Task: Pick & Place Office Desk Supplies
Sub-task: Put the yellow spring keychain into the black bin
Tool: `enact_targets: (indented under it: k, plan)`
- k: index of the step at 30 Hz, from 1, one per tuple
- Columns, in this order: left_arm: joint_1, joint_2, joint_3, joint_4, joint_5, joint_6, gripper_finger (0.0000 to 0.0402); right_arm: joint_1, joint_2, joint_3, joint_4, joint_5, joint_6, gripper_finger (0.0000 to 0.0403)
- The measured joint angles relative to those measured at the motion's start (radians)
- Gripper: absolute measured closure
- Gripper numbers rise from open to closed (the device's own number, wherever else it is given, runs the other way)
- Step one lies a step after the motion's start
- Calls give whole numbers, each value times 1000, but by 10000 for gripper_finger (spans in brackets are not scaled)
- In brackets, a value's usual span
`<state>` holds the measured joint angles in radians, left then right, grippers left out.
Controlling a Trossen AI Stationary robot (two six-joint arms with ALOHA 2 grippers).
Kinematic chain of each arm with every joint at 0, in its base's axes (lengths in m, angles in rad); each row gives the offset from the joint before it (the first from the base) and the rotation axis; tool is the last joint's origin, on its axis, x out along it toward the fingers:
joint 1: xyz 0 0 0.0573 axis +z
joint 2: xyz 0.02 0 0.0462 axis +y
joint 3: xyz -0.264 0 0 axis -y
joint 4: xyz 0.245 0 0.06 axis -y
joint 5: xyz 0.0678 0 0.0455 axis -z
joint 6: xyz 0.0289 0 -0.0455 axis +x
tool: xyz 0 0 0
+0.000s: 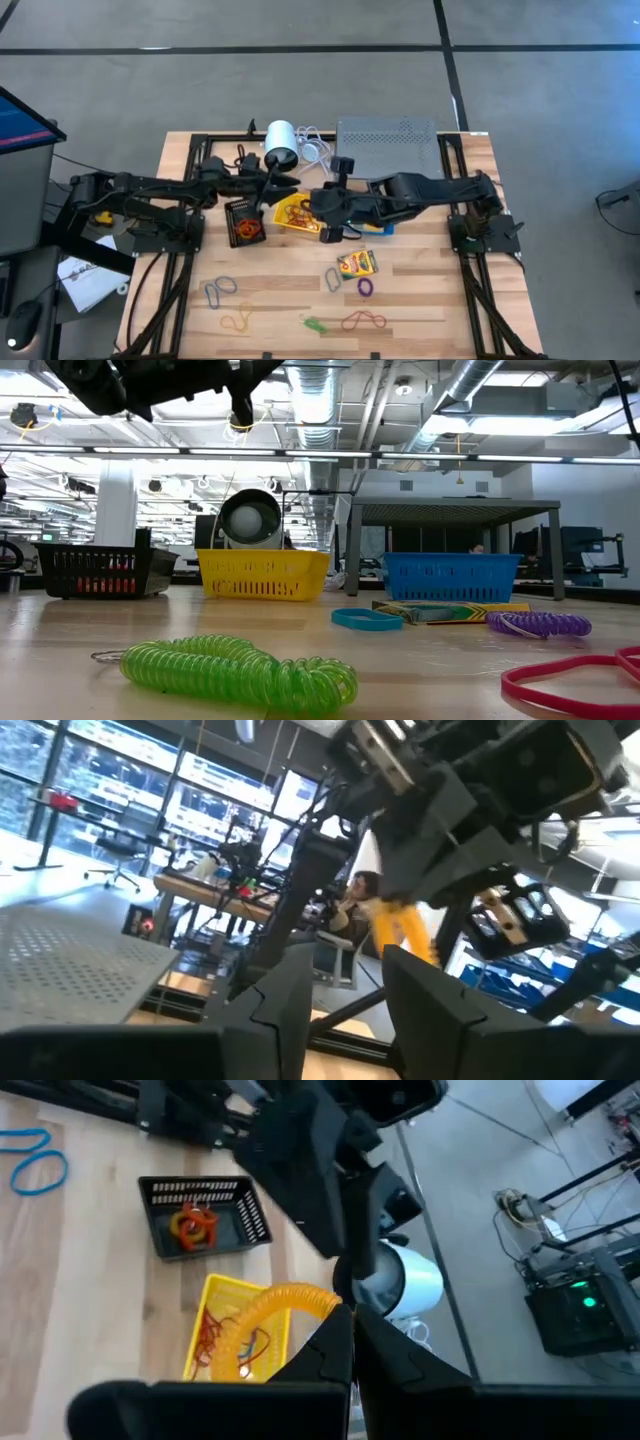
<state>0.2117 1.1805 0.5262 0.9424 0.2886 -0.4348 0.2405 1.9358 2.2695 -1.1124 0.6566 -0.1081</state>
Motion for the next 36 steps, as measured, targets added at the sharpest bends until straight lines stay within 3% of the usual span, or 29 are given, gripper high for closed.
enact_targets:
  k: [7, 12, 16, 21, 30, 36]
  plan:
    - [-30, 0, 0, -3, -4, 8, 277, -20, 0, 0, 10, -2, -7, 403]
    - [-44, 0, 0, -2, -5, 9, 224, -30, 0, 0, 26, -8, -21, 403]
    - [-44, 0, 0, -2, -19, -16, 181, -45, 0, 0, 63, -79, -26, 403]
    - [-49, 0, 0, -3, -57, -18, 158, -61, 0, 0, 74, -84, -32, 403]
    - [-49, 0, 29, -22, -72, -17, 175, -83, 11, 0, 117, -151, -35, 403]
    - [-49, 1, 37, -80, -74, -18, 217, -91, 23, 1, 137, -155, -60, 403]
